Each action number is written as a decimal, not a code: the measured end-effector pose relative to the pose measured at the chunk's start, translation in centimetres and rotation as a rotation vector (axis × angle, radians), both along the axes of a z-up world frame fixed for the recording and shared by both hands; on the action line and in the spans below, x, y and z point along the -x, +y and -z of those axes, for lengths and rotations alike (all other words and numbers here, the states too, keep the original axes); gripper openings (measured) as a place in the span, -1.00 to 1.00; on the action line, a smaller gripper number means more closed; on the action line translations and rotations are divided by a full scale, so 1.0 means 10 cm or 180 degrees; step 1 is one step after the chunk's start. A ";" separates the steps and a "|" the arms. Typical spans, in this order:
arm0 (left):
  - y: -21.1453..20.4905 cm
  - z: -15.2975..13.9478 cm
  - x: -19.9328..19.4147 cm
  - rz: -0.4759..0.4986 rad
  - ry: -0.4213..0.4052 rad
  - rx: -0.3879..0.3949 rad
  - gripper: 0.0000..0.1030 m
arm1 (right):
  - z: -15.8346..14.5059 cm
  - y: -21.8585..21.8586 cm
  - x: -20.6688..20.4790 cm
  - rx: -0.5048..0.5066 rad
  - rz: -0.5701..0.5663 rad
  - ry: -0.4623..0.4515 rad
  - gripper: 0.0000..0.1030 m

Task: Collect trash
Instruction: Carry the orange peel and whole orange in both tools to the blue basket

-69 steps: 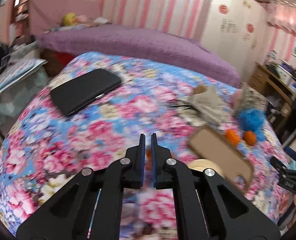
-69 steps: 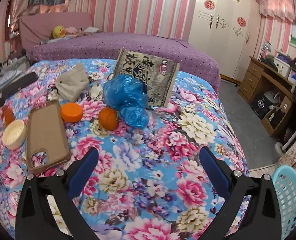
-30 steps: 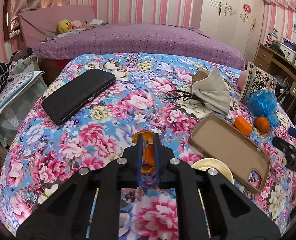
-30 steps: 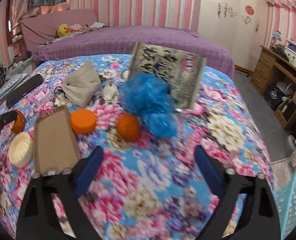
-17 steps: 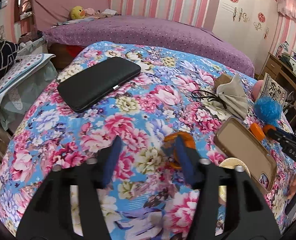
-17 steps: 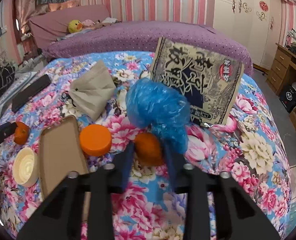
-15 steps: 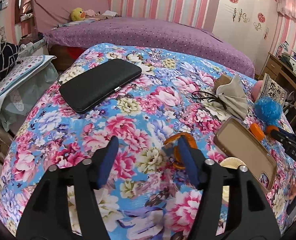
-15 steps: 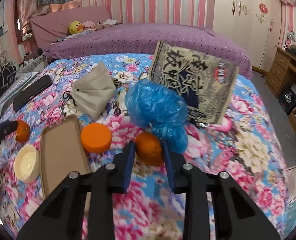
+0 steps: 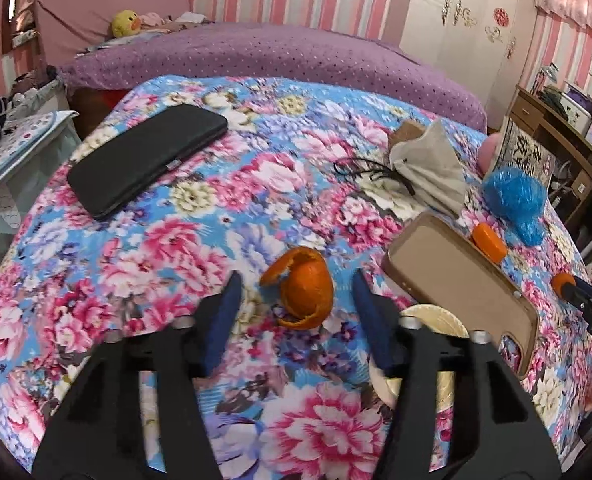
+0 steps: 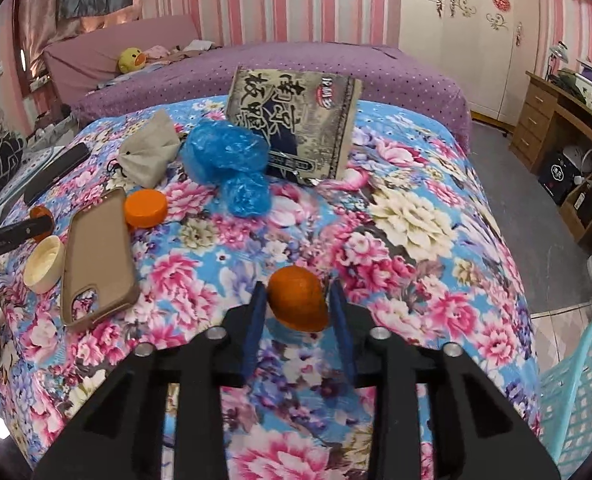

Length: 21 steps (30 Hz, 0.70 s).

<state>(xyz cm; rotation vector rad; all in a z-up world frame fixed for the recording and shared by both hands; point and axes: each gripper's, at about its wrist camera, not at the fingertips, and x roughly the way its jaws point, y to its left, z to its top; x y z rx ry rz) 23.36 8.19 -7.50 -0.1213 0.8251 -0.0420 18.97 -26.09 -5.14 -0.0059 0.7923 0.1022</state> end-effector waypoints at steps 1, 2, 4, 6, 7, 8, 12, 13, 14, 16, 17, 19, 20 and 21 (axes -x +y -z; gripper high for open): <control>0.00 0.01 -0.01 -0.0006 0.0017 0.0004 -0.28 | 0.00 0.00 0.00 0.0011 0.0002 -0.0009 -0.06; 0.01 0.02 -0.02 -0.0020 0.0030 0.0012 -0.36 | -0.01 0.03 0.00 0.0031 -0.0003 -0.0022 0.05; 0.03 0.02 0.00 -0.0023 0.0008 0.0061 -0.49 | -0.01 0.07 -0.02 0.0077 -0.0021 -0.0028 0.13; 0.04 0.01 0.01 -0.0023 -0.0012 0.0091 -0.57 | 0.01 0.09 -0.05 0.0118 -0.0033 0.0016 0.13; 0.05 0.00 0.02 -0.0037 -0.0025 0.0103 -0.60 | 0.03 0.10 -0.07 0.0126 -0.0037 0.0049 0.12; 0.05 0.00 0.03 -0.0052 -0.0033 0.0100 -0.62 | 0.04 0.10 -0.10 0.0114 -0.0057 0.0080 0.06; 0.04 -0.07 0.08 -0.0121 -0.0088 0.0023 -0.64 | 0.00 0.14 -0.10 0.0116 -0.0126 0.0001 -0.39; 0.03 -0.10 0.10 -0.0126 -0.0112 -0.0003 -0.64 | -0.03 0.14 -0.08 0.0095 -0.0134 -0.0074 -0.39; 0.01 -0.13 0.12 -0.0127 -0.0142 -0.0033 -0.64 | -0.06 0.14 -0.06 0.0091 -0.0128 -0.0111 -0.40; -0.03 -0.21 0.18 -0.0133 -0.0211 -0.0058 -0.64 | -0.11 0.12 -0.02 0.0084 -0.0113 -0.0188 -0.41; -0.05 -0.25 0.21 -0.0135 -0.0245 -0.0049 -0.64 | -0.14 0.10 0.01 0.0085 -0.0109 -0.0218 -0.42; -0.12 -0.34 0.28 -0.0116 -0.0307 -0.0052 -0.64 | -0.19 0.06 0.08 0.0081 -0.0088 -0.0266 -0.42; -0.16 -0.38 0.31 -0.0097 -0.0331 -0.0064 -0.64 | -0.22 0.02 0.13 0.0064 -0.0076 -0.0289 -0.42; -0.20 -0.41 0.33 -0.0073 -0.0351 -0.0074 -0.64 | -0.25 -0.01 0.17 0.0055 -0.0066 -0.0310 -0.42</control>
